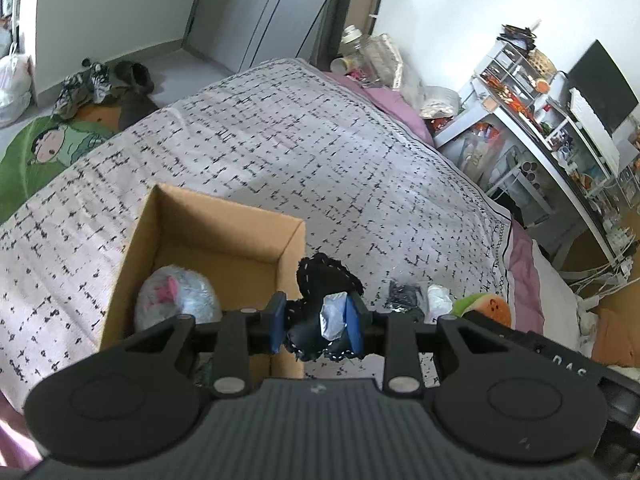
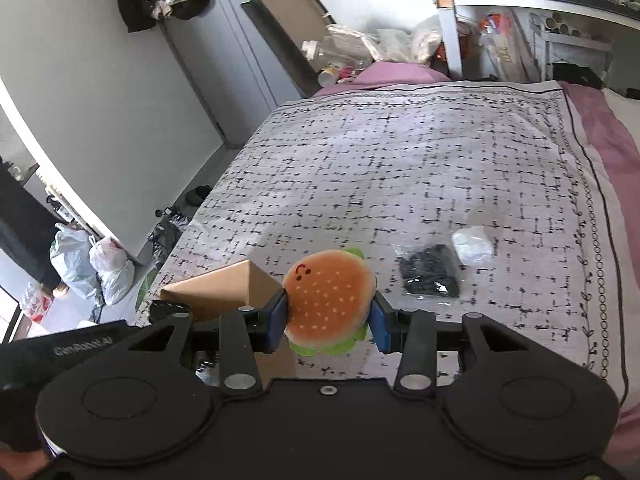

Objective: Organize soft objects
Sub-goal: 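Carry the burger plush with the right tool while the left tool carries the black plush to the box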

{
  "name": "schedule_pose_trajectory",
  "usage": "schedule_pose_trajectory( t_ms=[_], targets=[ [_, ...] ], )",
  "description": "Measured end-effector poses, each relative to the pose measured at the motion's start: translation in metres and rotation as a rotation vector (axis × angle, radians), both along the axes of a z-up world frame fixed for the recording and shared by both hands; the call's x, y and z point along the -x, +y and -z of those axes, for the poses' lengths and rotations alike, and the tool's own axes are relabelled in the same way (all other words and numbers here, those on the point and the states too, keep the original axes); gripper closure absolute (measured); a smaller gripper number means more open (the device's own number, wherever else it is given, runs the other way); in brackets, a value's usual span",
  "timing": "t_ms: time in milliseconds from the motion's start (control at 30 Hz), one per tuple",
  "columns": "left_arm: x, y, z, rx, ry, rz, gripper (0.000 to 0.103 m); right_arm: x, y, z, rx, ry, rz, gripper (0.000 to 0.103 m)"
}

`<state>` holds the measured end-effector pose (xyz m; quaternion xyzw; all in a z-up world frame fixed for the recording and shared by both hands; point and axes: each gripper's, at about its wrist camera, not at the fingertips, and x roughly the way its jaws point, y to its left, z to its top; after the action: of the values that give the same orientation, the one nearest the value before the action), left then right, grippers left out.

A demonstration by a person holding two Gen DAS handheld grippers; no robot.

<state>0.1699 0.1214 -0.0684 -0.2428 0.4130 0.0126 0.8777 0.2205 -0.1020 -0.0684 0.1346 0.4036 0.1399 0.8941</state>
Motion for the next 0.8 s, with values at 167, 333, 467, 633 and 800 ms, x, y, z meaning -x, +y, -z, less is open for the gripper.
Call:
schedule_pose_trajectory(
  t_ms=[167, 333, 467, 633, 800],
  targets=[
    [0.000, 0.014, 0.014, 0.029, 0.026, -0.024, 0.072, -0.001, 0.018, 0.000, 0.007, -0.001, -0.027, 0.061],
    [-0.002, 0.022, 0.032, 0.057, 0.062, -0.026, 0.072, -0.004, 0.035, 0.003, 0.010, 0.005, -0.044, 0.061],
    [-0.007, 0.026, 0.049, 0.086, 0.106, -0.039, 0.069, -0.007, 0.047, 0.005, 0.022, 0.013, -0.058, 0.061],
    [-0.012, 0.034, 0.065, 0.135, 0.175, -0.044, 0.064, -0.011, 0.062, 0.007, 0.030, 0.020, -0.077, 0.061],
    [-0.009, 0.046, 0.065, 0.152, 0.172, -0.063, 0.061, -0.015, 0.079, 0.010, 0.032, 0.032, -0.098, 0.061]
  ],
)
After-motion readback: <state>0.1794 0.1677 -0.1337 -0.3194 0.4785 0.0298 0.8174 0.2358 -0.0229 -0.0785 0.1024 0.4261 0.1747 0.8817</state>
